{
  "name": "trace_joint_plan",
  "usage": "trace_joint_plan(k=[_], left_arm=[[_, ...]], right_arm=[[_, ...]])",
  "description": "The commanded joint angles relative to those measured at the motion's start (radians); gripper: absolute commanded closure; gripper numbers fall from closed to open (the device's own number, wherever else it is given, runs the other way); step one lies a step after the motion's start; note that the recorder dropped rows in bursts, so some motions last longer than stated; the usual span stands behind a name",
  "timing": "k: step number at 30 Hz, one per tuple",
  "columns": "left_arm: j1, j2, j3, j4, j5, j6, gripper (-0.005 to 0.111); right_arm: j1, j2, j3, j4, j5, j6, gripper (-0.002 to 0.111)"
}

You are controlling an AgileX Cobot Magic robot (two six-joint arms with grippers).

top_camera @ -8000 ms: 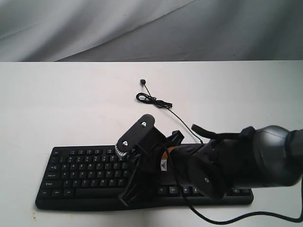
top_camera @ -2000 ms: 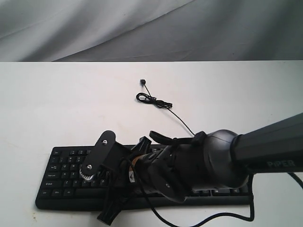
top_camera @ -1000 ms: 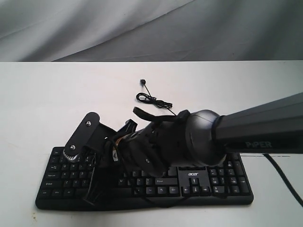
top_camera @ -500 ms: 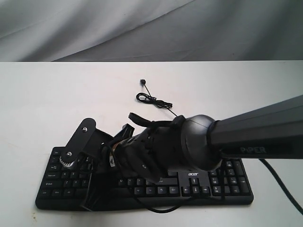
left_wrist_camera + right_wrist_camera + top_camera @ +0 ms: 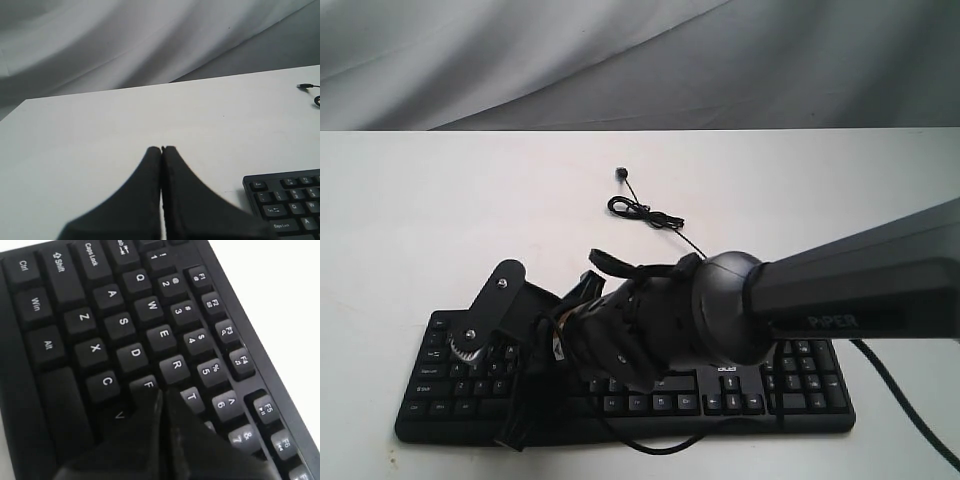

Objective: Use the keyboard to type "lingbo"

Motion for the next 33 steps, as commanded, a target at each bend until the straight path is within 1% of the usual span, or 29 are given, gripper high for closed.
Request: trace_joint_plan(k=[1,14,21,28,33], left_arm=[[-0.007,-0.004,0.005,-0.002,-0.010,-0.004,0.107],[-0.007,-0.004,0.005,-0.002,-0.010,-0.004,0.107],[-0.007,-0.004,0.005,-0.002,-0.010,-0.004,0.107],[-0.007,-0.004,0.005,-0.002,-0.010,-0.004,0.107],[-0.007,-0.004,0.005,-0.002,-0.010,-0.004,0.107]], right_arm=[[0.000,-0.006,-0.004,0.002,0.004,-0.004,0.108],[-0.001,-0.103,0.004,-0.005,0.054,0.003,0.108],[0.001,-0.128,0.090,0.019,0.018,0.003,0.108],[0.013,-0.126,0.095,0.019,-0.041,0.003,0.108],[0.024,-0.099,0.095,0.021,-0.043,0.000,0.108]])
